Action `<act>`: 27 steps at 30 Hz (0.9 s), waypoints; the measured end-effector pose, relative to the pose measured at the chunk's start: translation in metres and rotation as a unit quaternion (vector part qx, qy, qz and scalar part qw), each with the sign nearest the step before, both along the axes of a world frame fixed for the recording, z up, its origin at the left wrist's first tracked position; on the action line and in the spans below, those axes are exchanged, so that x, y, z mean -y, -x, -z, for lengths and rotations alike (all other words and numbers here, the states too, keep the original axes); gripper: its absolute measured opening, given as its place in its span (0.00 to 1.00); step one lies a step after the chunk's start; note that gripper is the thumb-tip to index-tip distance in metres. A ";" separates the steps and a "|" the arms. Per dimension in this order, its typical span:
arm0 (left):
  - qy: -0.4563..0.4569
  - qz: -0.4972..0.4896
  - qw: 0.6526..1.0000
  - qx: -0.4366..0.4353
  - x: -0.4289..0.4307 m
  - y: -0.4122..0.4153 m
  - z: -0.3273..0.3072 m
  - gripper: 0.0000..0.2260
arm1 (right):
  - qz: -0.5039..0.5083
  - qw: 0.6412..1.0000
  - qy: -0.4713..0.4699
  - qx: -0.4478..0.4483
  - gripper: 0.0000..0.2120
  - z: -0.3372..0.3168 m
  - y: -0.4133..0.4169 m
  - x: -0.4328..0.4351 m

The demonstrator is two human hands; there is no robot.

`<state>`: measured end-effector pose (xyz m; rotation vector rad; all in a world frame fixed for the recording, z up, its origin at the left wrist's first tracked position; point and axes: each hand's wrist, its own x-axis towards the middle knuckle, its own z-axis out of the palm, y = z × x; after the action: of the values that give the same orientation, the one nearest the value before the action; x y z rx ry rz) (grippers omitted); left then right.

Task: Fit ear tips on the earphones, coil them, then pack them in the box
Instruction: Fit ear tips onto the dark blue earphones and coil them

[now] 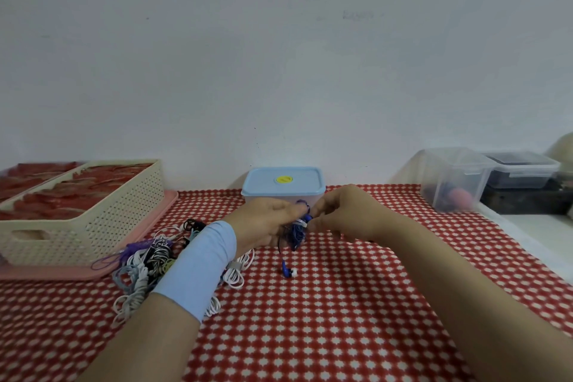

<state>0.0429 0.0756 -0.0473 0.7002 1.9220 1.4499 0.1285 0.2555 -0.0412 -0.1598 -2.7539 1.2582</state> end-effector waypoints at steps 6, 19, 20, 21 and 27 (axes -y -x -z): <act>-0.017 -0.020 0.999 0.021 0.000 -0.004 -0.002 0.10 | 0.006 0.999 0.040 -0.004 0.05 -0.005 -0.005 -0.002; -0.029 -0.101 0.985 -0.140 -0.010 -0.004 0.003 0.08 | -0.010 0.993 0.083 -0.078 0.03 -0.009 -0.007 -0.003; -0.048 -0.102 0.988 -0.110 -0.009 -0.004 0.005 0.08 | -0.011 0.993 0.096 -0.074 0.04 -0.009 -0.007 -0.002; -0.064 -0.101 0.989 -0.086 -0.008 -0.004 0.007 0.08 | -0.011 0.991 0.109 -0.071 0.06 -0.009 -0.007 -0.003; -0.089 -0.097 0.990 -0.052 -0.009 -0.004 0.009 0.09 | 0.000 0.984 0.155 -0.083 0.08 -0.007 -0.007 -0.006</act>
<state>0.0464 0.0843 -0.0563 0.6965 2.0027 1.7548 0.1356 0.2617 -0.0339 -0.0746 -2.4052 1.6153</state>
